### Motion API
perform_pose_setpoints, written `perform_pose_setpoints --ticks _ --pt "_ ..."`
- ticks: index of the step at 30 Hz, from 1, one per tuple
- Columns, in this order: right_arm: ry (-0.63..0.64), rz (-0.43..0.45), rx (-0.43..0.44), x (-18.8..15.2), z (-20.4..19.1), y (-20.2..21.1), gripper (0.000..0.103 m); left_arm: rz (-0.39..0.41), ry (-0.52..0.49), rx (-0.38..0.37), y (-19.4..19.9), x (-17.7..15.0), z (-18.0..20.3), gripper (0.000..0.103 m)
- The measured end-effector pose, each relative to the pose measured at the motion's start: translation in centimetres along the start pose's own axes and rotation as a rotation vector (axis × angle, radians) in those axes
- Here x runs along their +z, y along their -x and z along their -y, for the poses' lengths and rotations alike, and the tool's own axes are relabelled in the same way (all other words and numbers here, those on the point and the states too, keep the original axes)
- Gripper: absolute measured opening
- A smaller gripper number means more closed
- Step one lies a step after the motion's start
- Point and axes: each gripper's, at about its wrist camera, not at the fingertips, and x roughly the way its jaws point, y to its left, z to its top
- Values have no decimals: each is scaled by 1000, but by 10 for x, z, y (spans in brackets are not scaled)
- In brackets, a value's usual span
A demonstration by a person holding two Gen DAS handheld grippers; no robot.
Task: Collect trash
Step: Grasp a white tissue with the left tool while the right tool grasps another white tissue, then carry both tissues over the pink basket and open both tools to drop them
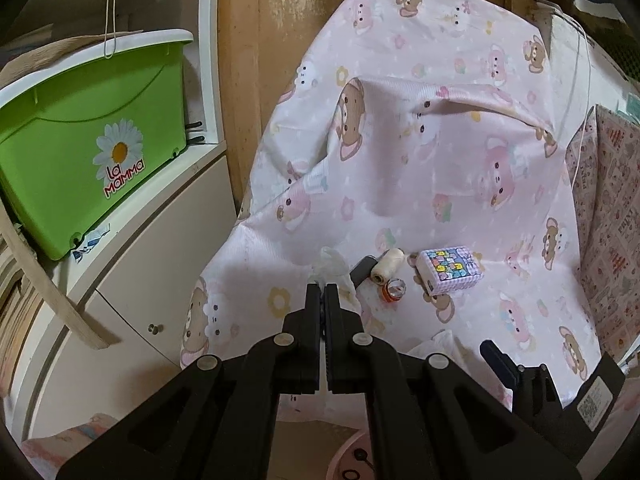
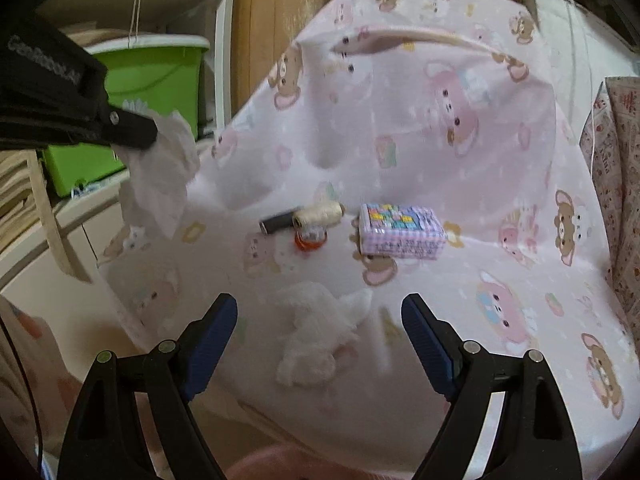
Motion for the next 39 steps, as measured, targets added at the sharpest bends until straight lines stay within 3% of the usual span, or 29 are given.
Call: perform_pose_setpoints --ticks 3,6,9,10,11,17,27,39 --pt "-8 18 -5 -5 -2 -3 79 -2 3 -4 -1 -1 0 1" --pt "-11 -14 12 -11 -1 -11 65 -4 10 -4 -1 -1 -1 1" --pt "-9 -13 17 -13 0 -11 38 -7 22 -5 -2 -1 -4 1" --pt "0 -22 18 -13 1 -11 19 -7 26 -5 -2 -2 -5 1" --pt "7 -36 28 -10 1 -9 17 -7 29 -5 -2 -2 -5 1" --pt "18 12 -2 4 9 19 16 9 11 2 4 -5 -3 1" --pt "-34 101 24 27 38 86 16 18 -16 -23 30 -24 7 1" --pt "-25 59 72 21 54 138 16 -40 -46 -128 57 -43 34 1"
